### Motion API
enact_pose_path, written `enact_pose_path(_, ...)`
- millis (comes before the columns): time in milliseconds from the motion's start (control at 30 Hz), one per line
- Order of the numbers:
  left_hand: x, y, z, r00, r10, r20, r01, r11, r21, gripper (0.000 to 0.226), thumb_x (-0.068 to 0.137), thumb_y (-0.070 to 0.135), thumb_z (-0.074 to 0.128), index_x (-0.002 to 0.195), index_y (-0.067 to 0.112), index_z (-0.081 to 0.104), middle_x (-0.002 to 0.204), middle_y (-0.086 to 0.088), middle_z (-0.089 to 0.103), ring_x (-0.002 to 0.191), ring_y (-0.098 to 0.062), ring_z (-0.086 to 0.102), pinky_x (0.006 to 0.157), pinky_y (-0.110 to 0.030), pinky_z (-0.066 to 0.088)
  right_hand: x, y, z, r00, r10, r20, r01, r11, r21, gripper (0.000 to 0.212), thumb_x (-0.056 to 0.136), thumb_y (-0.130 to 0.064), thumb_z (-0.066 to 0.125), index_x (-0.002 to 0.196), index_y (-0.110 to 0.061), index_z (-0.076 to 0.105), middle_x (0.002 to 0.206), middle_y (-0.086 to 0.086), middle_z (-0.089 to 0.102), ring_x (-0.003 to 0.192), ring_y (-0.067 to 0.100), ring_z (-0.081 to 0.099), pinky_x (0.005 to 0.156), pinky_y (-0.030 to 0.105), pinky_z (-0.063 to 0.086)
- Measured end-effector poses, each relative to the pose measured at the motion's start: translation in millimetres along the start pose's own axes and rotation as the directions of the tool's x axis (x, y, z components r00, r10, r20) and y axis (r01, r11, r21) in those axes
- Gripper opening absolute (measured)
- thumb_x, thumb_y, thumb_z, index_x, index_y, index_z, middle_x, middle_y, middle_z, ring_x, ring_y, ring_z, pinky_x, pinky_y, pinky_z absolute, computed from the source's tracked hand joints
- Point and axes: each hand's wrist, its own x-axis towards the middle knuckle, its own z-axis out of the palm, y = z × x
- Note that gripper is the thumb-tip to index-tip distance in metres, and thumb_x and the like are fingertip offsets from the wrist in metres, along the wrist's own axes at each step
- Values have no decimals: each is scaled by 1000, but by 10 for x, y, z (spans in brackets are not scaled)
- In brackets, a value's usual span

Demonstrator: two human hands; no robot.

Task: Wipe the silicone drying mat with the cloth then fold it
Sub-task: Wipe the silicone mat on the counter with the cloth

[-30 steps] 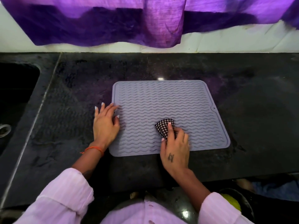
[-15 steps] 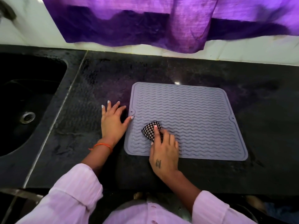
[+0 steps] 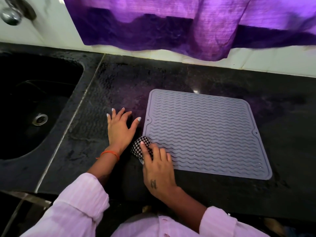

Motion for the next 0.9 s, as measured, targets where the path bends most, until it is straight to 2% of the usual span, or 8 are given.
enact_pose_path(100,-2,-17,-44,1000,-3,-18,2,1000,-28,47,92,44,52,126,12,58,145,-10,43,144,-30,16,117,-40,-1,31,39,-24,999,-23,-42,25,998,58,55,80,-30,39,134,-20,47,116,5,57,94,21,53,78,33,48)
enact_pose_path(267,-9,-62,-87,999,-27,-27,26,999,-44,46,94,43,49,127,12,58,145,-10,43,144,-29,16,117,-39,-1,-8,30,47,986,-167,2,167,986,-30,57,82,-31,44,138,-21,42,123,4,54,87,22,54,75,35,47)
enact_pose_path(400,2,-100,-125,999,-37,-33,35,998,-51,44,95,40,48,127,11,58,145,-11,43,143,-30,17,117,-39,-1,139,72,-18,978,-191,-80,193,981,27,54,82,-29,42,135,-20,44,116,3,55,90,21,54,73,34,49)
enact_pose_path(533,9,-117,-147,997,-65,-29,64,996,-60,43,97,38,45,128,11,57,145,-11,42,144,-30,16,117,-39,-2,369,185,-9,975,-209,-72,202,975,-87,62,77,-25,51,138,-18,42,119,7,54,91,24,51,76,36,48)
enact_pose_path(600,16,-107,-145,997,-67,-25,65,995,-71,43,98,39,43,128,12,57,146,-10,42,144,-29,16,117,-38,-2,413,213,44,969,-242,-44,236,965,-111,61,78,-25,48,138,-17,41,120,8,54,91,25,53,75,36,49)
enact_pose_path(700,28,-102,-140,997,-66,-29,63,995,-76,42,98,38,43,129,12,57,146,-9,41,144,-29,16,116,-37,-3,528,293,-10,945,-316,-82,315,949,-21,56,80,-20,53,135,-17,43,116,9,53,94,27,55,75,39,51)
enact_pose_path(833,32,-78,-104,998,-52,-27,51,997,-65,41,98,37,43,128,13,57,145,-10,42,143,-30,17,116,-37,-3,823,422,-70,959,-255,-125,253,967,-34,51,83,-22,51,133,-15,47,115,10,54,94,26,53,77,39,50)
enact_pose_path(900,28,-49,-84,999,-33,-18,31,997,-70,41,98,36,43,129,12,56,146,-10,42,143,-30,17,117,-37,-3,899,455,-27,953,-276,-123,272,961,-46,49,83,-24,46,131,-15,49,114,10,54,94,26,54,77,40,51)
